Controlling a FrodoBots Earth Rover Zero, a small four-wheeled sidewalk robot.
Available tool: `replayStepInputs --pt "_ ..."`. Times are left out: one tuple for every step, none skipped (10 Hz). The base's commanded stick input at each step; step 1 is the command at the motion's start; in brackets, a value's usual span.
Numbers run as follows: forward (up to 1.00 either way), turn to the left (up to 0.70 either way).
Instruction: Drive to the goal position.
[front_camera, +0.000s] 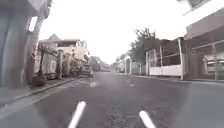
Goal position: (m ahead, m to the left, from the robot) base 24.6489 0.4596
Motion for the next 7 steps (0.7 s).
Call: replayStepInputs --pt "0.70 0.00" --pt "0.70 0.00" --pt "0.70 0.00" --pt "0.70 0.00" --pt "0.70 0.00" --pt "0.70 0.00" --pt "0.70 0.00"
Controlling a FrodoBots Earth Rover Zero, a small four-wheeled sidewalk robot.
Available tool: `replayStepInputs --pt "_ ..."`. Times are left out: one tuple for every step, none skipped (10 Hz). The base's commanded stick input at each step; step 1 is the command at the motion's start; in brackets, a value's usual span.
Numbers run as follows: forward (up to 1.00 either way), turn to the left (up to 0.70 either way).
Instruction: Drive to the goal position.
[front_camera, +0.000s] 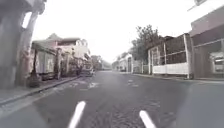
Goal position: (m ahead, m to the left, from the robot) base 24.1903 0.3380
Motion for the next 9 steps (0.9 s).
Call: replayStepInputs --pt "0.70 0.00" --pt "0.70 0.00" --pt "0.70 0.00" --pt "0.70 0.00" --pt "0.70 0.00" --pt "0.70 0.00" --pt "0.70 0.00" --pt "0.70 0.00" --pt "0.70 0.00"
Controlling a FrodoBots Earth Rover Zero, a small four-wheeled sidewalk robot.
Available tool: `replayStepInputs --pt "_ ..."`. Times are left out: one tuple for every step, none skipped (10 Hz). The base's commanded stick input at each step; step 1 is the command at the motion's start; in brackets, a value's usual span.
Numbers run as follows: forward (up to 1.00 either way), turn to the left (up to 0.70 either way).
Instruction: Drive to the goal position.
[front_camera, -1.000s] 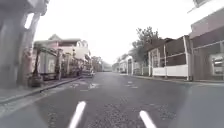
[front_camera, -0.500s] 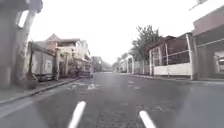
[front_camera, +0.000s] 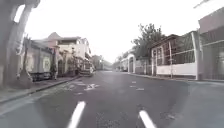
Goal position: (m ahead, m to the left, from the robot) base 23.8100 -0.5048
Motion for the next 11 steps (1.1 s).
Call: replayStepInputs --pt "0.70 0.00" --pt "0.70 0.00" --pt "0.70 0.00" --pt "0.70 0.00" --pt "0.70 0.00" --pt "0.70 0.00" --pt "0.70 0.00" --pt "0.70 0.00" --pt "0.70 0.00" --pt "0.70 0.00" --pt "0.70 0.00"
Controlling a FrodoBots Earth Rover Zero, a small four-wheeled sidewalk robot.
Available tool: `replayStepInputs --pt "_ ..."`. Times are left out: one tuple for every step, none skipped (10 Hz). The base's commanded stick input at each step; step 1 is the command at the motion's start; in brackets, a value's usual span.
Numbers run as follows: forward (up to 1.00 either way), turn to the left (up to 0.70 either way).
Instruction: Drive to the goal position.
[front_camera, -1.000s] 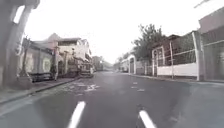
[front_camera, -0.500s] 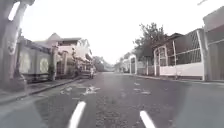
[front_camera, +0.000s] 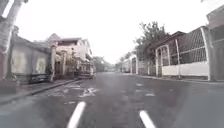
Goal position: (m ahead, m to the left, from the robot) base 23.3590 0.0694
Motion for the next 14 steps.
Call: replayStepInputs --pt "0.70 0.00" --pt "0.70 0.00" --pt "0.70 0.00" --pt "0.70 0.00" --pt "0.70 0.00" --pt "0.70 0.00" --pt "0.70 0.00" --pt "0.70 0.00" --pt "0.70 0.00" --pt "0.70 0.00" --pt "0.70 0.00" --pt "0.70 0.00" --pt "0.70 0.00" --pt "0.70 0.00"
